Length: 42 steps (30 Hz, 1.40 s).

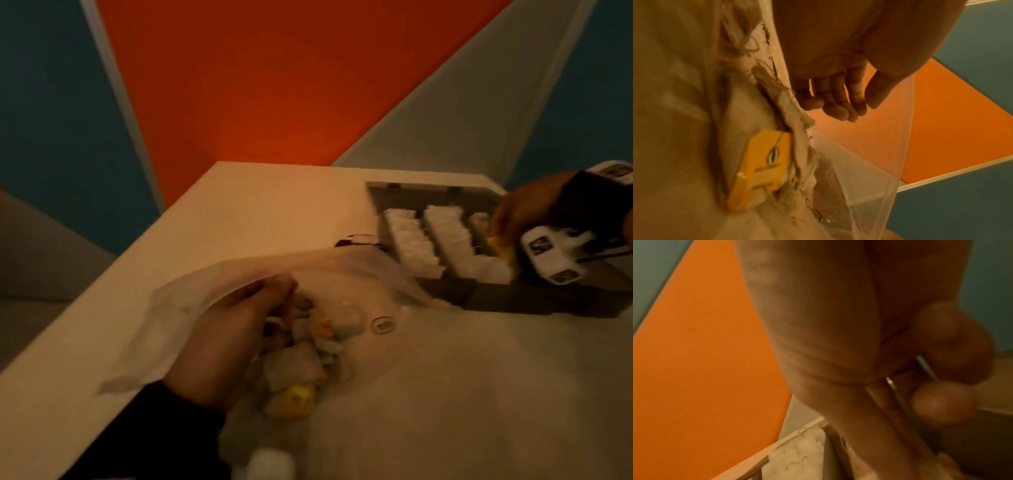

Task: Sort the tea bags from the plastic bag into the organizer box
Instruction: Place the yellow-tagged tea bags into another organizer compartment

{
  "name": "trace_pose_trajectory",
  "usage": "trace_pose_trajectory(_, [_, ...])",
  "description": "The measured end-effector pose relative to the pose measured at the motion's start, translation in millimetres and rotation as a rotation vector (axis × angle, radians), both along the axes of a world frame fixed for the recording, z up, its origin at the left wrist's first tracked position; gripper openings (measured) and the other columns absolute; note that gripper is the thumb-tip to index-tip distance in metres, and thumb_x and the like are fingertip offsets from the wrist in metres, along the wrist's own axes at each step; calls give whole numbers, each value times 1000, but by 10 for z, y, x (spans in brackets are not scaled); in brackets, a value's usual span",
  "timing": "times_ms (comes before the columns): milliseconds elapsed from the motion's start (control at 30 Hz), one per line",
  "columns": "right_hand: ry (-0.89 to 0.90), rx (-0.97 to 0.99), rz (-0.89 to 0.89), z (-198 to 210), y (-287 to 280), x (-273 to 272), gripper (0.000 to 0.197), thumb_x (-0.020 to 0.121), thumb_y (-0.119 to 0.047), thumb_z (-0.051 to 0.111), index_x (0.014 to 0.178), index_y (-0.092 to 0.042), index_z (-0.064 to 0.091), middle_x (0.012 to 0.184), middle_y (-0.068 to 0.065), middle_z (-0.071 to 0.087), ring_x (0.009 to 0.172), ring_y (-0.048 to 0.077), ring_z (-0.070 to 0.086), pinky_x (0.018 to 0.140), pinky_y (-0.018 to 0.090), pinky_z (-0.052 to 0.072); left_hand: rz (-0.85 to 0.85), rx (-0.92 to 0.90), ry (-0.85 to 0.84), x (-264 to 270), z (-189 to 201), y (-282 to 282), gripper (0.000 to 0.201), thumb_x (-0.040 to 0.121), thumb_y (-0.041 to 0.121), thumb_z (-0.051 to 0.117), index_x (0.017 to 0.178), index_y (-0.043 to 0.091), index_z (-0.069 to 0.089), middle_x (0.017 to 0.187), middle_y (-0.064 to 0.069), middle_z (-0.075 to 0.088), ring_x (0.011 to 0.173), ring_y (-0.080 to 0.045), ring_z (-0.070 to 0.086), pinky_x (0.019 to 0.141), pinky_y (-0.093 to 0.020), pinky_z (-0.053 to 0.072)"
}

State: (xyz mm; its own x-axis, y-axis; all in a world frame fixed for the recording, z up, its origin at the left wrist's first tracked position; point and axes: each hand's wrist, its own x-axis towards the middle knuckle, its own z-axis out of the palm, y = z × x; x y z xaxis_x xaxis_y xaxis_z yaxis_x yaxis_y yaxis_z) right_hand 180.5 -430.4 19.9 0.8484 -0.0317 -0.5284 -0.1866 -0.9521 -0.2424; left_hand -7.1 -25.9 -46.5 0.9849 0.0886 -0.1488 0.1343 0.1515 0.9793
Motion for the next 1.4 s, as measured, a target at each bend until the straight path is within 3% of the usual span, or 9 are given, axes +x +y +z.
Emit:
trace_pose_trajectory(67, [-36,0,-73,-61,-67,68,86,1,-39,95,76,0,78,79,19,74,68,26,70,66,37,57,24,6,-20,22,-7,13,18,89,22,63,79,12,75,71,-4,69,68,-19,58,66,-35,43])
trace_pose_trajectory(200, [-313,-182,-108,81,79,20,17,66,-8,88,79,-4,78,86,24,73,77,36,67,80,50,55,7,31,-70,33,-28,40,17,91,21,62,84,8,72,69,-1,66,63,-15,55,58,-29,39])
trace_pose_trajectory(267, [-461,-202,-43,159,-36,85,10,72,-10,85,78,-14,77,84,20,73,72,35,66,74,52,57,10,32,-89,37,-37,47,15,91,20,62,81,12,70,68,0,65,61,-13,53,56,-28,38])
trace_pose_trajectory(433, [-625,-81,127,394,212,-343,62,41,-87,64,81,-39,72,77,5,73,73,28,71,61,42,61,0,83,-119,37,-64,58,17,91,19,61,75,16,66,69,1,63,58,-12,50,54,-25,36])
trace_pose_trajectory(533, [-498,-12,250,352,1194,-1262,40,54,-74,67,75,-41,72,67,-8,71,68,19,70,63,45,60,-8,58,-122,21,-50,37,19,92,13,59,74,16,63,70,0,62,53,-10,48,49,-20,36])
trace_pose_trajectory(733, [-237,62,564,-74,2251,-2167,3,83,-45,68,83,-42,67,84,-30,63,84,-17,53,63,14,41,-22,56,-133,23,-38,42,22,93,8,57,72,15,60,64,3,56,43,0,46,43,-11,35])
trace_pose_trajectory(1033, [-437,163,735,-556,2764,-2057,38,76,-61,63,108,-42,59,105,-16,63,92,7,61,76,34,55,-21,24,-24,38,-50,58,20,93,24,57,75,14,60,65,-2,53,48,-12,43,46,-21,34])
trace_pose_trajectory(1233, [-471,131,606,-520,2746,-1840,18,81,-33,67,77,-16,68,70,-1,64,65,16,60,64,41,52,27,82,-77,51,-51,107,19,91,19,58,73,14,60,58,4,53,46,-11,43,44,-25,33])
trace_pose_trajectory(1400, [-537,218,411,-416,2575,-1699,13,83,-23,75,72,-25,67,79,-5,66,72,11,63,69,32,53,-13,60,-82,35,-27,116,15,90,6,55,77,11,60,66,-7,53,44,-7,45,45,-20,34])
